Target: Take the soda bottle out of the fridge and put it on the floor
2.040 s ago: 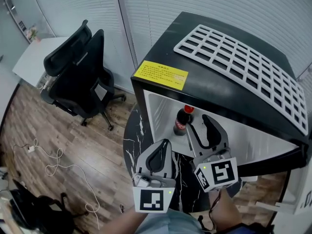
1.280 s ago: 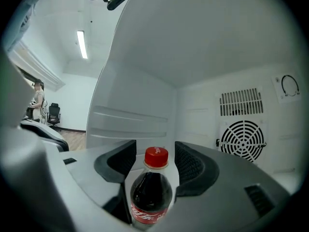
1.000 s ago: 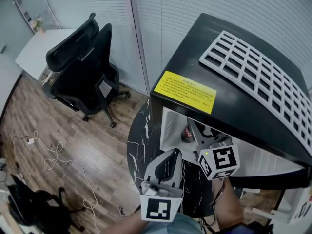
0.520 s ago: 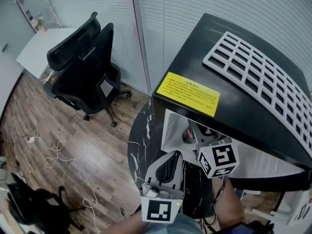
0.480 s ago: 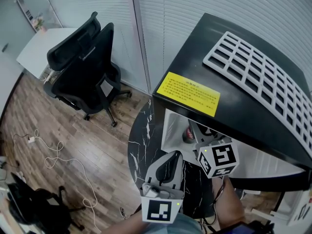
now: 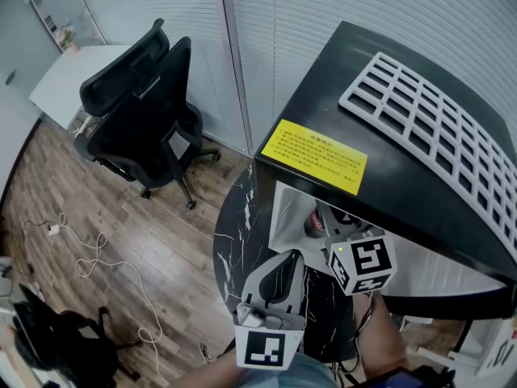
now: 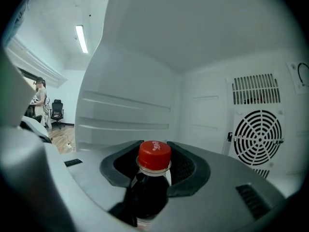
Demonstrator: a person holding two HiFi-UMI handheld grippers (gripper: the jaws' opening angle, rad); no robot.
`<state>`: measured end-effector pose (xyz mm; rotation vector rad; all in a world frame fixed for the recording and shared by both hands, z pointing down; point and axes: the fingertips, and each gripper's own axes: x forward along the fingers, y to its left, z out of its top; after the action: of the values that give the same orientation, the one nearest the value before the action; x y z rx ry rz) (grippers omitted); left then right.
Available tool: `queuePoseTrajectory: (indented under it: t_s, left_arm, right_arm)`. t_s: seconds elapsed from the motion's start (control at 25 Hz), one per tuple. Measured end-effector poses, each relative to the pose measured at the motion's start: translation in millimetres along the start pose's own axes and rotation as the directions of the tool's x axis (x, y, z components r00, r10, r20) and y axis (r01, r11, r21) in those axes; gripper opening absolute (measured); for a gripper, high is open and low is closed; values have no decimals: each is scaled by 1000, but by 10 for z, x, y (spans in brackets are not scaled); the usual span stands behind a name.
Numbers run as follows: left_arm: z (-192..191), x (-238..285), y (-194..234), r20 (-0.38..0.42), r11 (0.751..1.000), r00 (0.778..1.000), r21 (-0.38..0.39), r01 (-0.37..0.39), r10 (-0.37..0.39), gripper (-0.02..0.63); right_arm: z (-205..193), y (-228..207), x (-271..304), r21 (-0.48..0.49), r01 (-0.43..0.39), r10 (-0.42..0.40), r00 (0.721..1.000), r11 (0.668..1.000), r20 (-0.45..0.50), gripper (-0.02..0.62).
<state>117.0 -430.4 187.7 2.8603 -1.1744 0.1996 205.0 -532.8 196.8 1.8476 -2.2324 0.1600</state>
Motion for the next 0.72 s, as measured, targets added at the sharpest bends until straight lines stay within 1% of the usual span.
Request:
queuePoseTrajectory:
  t_s: [0.24, 0.52, 0.72]
  left_arm:
    - [58, -87, -1, 0, 1000, 1000, 9, -7, 7, 18]
    - [61, -30, 27, 7, 1000, 1000, 16, -15, 14, 18]
    - [163, -176, -70, 31, 1000, 999, 19, -22, 22, 18]
  right_arm:
    - [58, 59, -104, -28, -1, 1, 1000, 1000, -4, 137]
    - [23, 16, -61, -10, -5, 5, 1000, 1000, -2, 127]
    - [72, 38, -267, -6, 7, -7, 1000, 1000, 9, 123]
